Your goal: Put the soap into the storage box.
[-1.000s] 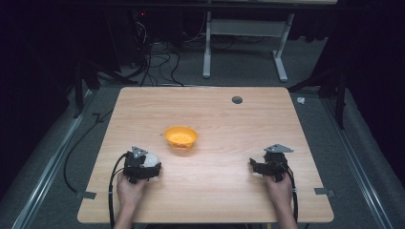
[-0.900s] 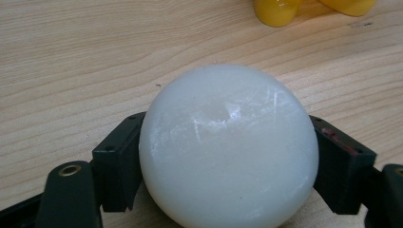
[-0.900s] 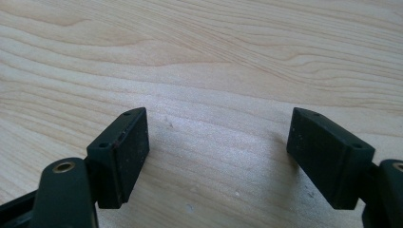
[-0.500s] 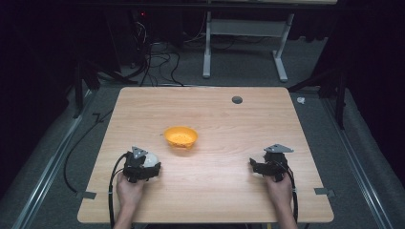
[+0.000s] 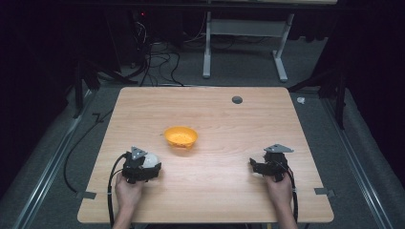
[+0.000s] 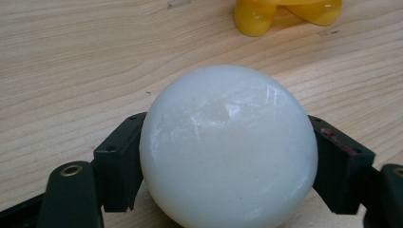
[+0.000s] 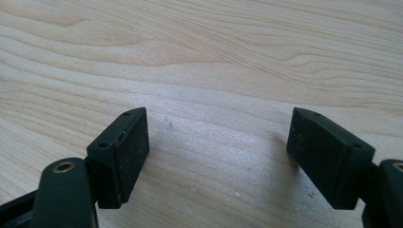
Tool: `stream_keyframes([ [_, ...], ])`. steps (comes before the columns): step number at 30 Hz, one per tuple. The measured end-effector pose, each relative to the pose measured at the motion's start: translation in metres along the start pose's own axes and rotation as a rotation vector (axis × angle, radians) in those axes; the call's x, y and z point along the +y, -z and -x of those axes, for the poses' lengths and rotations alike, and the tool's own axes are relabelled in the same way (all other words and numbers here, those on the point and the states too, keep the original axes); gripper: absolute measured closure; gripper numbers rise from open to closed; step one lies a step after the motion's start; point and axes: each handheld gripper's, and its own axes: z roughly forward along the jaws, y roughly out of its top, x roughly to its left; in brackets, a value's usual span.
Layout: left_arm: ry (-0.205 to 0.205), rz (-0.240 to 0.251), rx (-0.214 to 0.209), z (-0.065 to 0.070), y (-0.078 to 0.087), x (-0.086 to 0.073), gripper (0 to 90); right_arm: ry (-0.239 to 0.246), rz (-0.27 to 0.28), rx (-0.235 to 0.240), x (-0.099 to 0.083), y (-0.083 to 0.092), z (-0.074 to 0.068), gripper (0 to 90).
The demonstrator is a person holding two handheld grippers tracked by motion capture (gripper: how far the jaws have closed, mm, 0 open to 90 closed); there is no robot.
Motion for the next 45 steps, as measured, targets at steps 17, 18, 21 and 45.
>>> stream_keyframes([
  [17,-0.028,0.025,-0.048,0.007,0.013,0.013,24.0,0.000,0.000,0.001,0.000,0.000,0.000,22.8],
  [18,-0.030,0.028,-0.050,0.008,0.013,0.014,24.0,0.001,0.000,0.001,0.000,0.000,0.000,22.8],
  [21,-0.033,0.032,-0.059,0.008,0.016,0.016,24.0,0.000,0.000,0.001,0.000,0.000,0.000,22.8],
  [45,-0.068,0.056,-0.087,0.013,0.021,0.038,24.0,0.001,-0.001,0.002,0.000,0.000,0.000,22.8],
])
